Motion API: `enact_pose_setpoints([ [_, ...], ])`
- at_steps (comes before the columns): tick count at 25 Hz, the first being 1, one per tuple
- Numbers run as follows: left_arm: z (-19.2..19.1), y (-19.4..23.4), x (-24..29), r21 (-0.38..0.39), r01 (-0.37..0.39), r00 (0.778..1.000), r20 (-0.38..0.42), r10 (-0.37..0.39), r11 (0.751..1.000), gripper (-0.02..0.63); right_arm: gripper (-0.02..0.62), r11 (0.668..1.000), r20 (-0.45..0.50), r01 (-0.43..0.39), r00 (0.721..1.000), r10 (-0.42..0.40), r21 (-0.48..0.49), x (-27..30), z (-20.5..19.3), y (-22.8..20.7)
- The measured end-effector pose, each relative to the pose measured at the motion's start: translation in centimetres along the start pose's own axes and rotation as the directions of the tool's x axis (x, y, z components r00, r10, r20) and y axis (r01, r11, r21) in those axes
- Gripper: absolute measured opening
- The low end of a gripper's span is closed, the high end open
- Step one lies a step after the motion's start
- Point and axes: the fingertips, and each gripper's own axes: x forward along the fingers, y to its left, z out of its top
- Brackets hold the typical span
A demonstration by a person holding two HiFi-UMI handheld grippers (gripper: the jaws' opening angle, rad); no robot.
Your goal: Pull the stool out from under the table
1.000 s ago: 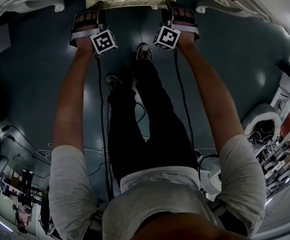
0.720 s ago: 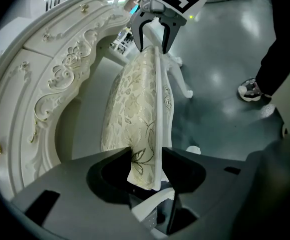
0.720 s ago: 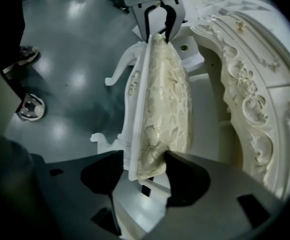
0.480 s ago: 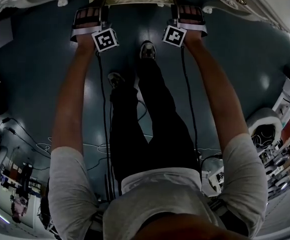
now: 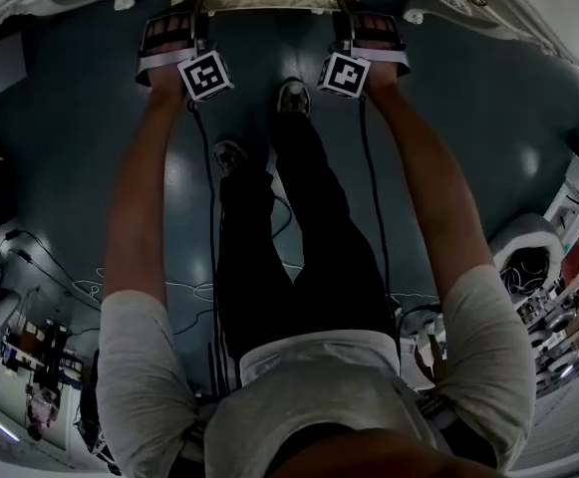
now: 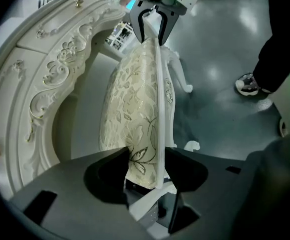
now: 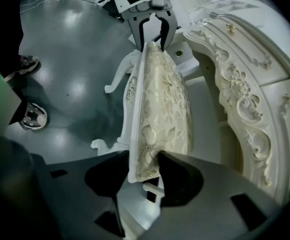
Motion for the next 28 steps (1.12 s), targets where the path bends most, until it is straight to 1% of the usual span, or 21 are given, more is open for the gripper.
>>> enact_pose_setpoints([
  [5, -0.6, -0.9, -0.8, -0.006, -0.012, 1.000, -0.009, 0.012, 1.000, 0.230, 0.201, 1.000, -0.001, 0.004, 1.000, -0.003, 0.023, -0.9, 0.8, 1.4],
  [11, -0.7, -2.6, -1.9, 0.010, 0.040, 0.999, -0.016, -0.040, 0.999, 0.225, 0.201, 1.000, -0.013, 0.000, 1.000, 0.001, 0.030, -2.3, 1.0, 2.7],
  [14, -0.9, -2.8, -2.5, 0.000, 0.013, 1.000, -0.020, -0.013, 1.000, 0.218, 0.201, 0.999, 0.001, -0.007, 1.000, 0.007, 0.044, -2.9, 1.4, 3.7],
  [17, -0.5, -3.1, -3.1, -0.008, 0.014, 1.000, -0.003, -0.014, 1.000, 0.200, 0.201, 0.998, -0.008, -0.008, 1.000, 0.008, 0.059, -3.8, 1.3, 4.5],
  [21, -1.0, -3.4, -3.3, 0.027, 0.013, 1.000, -0.006, -0.013, 1.000, 0.196, 0.201, 0.997, -0.035, -0.027, 0.999, 0.030, 0.075, -4.6, 1.6, 5.0],
  [24, -1.1, -3.3, -3.1, 0.028, -0.006, 1.000, 0.010, 0.005, 1.000, 0.196, 0.201, 0.996, -0.065, -0.010, 0.998, 0.016, 0.086, -4.6, 1.7, 4.5],
  [26, -1.2, -3.4, -3.2, 0.044, -0.007, 1.000, 0.007, 0.007, 0.999, 0.205, 0.193, 0.993, -0.092, -0.002, 0.996, 0.013, 0.121, -4.8, 1.7, 4.5],
  [28, -1.2, -3.1, -3.0, 0.071, -0.045, 0.999, 0.009, 0.045, 0.996, 0.216, 0.190, 0.989, -0.121, -0.010, 0.992, 0.028, 0.146, -4.8, 1.7, 5.0],
])
